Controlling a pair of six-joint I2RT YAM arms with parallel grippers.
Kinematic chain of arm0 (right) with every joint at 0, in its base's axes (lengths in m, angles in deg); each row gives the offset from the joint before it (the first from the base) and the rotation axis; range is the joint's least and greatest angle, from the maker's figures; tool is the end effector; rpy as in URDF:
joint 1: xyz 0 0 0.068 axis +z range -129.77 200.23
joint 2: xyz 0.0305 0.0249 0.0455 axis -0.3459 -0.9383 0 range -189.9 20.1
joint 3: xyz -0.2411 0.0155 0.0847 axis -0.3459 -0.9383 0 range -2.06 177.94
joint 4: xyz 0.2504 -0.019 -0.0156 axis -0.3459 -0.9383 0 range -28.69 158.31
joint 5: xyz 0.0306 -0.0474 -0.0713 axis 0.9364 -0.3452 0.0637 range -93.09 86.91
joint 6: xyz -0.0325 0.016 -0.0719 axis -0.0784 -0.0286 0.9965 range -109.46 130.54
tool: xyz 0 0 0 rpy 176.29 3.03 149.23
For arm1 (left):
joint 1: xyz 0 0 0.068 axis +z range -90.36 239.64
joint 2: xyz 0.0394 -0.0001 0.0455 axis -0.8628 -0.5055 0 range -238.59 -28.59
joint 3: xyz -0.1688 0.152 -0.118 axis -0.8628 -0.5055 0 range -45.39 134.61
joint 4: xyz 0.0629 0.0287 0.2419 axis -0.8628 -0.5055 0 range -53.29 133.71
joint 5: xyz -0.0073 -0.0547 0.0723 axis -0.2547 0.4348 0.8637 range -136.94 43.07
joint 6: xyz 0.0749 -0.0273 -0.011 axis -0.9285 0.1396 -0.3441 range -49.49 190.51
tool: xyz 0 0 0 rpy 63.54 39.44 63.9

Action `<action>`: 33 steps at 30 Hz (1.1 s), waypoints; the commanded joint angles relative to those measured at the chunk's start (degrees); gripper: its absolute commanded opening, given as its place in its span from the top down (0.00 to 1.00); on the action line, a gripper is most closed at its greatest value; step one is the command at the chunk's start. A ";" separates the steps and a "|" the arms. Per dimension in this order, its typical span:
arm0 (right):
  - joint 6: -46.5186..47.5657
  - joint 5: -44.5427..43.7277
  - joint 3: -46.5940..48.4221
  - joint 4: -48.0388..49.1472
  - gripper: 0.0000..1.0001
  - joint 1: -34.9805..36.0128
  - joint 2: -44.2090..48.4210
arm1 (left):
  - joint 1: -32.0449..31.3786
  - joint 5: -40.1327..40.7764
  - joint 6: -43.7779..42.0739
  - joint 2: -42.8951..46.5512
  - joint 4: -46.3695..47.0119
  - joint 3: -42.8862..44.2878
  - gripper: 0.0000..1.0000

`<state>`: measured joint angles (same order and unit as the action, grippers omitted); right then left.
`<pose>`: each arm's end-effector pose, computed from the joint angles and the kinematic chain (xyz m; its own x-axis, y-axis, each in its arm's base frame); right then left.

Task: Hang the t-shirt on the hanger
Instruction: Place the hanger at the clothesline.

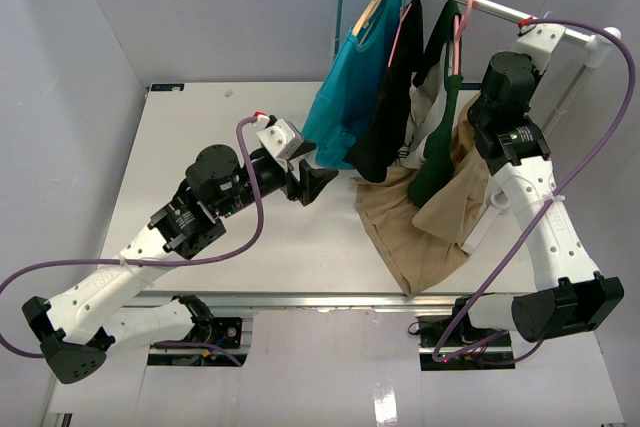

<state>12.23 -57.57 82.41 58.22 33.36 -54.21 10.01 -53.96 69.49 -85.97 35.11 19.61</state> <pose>0.2933 0.0102 0.4513 -0.0183 -0.0220 -0.9996 0.6604 0.7503 -0.0286 0.1584 -0.1994 0.4093 0.0037 0.0228 -0.9997 0.8354 0.5494 0.0156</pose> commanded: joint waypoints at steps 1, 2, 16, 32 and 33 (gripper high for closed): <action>-2.57 -3.06 0.94 5.84 0.92 -0.21 0.51 | -0.12 -1.09 0.40 1.04 0.34 0.14 0.22; -2.66 -3.27 0.83 6.00 0.92 -0.16 0.47 | -0.12 -1.28 0.40 1.18 0.34 0.09 0.22; -2.56 -5.85 -0.65 5.38 0.89 0.95 1.83 | -0.38 -2.29 2.07 2.63 0.62 -0.41 0.22; 0.33 -11.29 3.60 4.43 0.84 2.49 -2.32 | -1.29 -2.46 1.57 5.85 0.69 -1.39 0.21; 0.85 -11.94 4.21 4.14 0.78 2.92 -2.87 | -1.30 -2.42 1.54 6.04 0.69 -1.41 0.21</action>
<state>10.65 -64.70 82.09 58.38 35.07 -55.83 9.10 -55.99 71.22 -82.14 35.12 18.70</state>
